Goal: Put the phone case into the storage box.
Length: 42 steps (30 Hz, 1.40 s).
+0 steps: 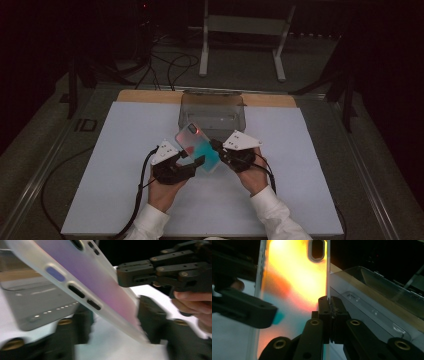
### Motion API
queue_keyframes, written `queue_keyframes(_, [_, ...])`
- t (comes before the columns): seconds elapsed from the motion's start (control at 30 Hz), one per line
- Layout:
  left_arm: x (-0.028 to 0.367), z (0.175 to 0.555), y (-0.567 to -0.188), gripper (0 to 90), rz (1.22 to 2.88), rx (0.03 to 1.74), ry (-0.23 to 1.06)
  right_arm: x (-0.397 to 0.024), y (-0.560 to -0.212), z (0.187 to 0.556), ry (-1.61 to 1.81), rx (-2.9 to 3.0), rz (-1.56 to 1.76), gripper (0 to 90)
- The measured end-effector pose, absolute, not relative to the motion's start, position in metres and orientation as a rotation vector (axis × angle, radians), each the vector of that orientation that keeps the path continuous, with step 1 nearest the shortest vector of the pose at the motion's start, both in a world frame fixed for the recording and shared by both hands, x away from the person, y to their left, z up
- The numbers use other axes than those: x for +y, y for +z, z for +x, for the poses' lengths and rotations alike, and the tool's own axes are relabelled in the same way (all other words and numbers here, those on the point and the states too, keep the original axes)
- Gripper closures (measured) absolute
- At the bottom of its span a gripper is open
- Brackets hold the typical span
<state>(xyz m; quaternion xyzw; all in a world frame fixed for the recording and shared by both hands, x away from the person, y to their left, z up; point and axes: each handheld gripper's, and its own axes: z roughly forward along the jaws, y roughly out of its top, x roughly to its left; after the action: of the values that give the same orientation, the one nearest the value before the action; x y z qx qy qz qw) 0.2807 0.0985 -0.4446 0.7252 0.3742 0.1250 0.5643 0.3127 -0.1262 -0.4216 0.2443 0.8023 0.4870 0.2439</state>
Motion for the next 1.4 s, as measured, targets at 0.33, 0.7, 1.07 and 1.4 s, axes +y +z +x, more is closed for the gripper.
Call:
queue_keyframes(0.33, [0.106,0.278,-0.442,81.7,1.712,0.862,0.308,-0.126,-0.42,0.308,1.346,2.205,0.625,87.6])
queue_keyframes(0.7, [0.113,0.277,-0.439,82.1,1.742,0.845,0.325,-0.136,-0.418,0.312,1.423,2.291,0.605,54.9])
queue_keyframes(1.07, [0.118,0.277,-0.437,82.0,1.783,0.774,0.285,-0.145,-0.419,0.318,1.484,2.38,0.576,40.3])
queue_keyframes(1.4, [0.119,0.277,-0.437,81.9,1.811,0.719,0.245,-0.148,-0.42,0.321,1.557,2.428,0.574,38.4])
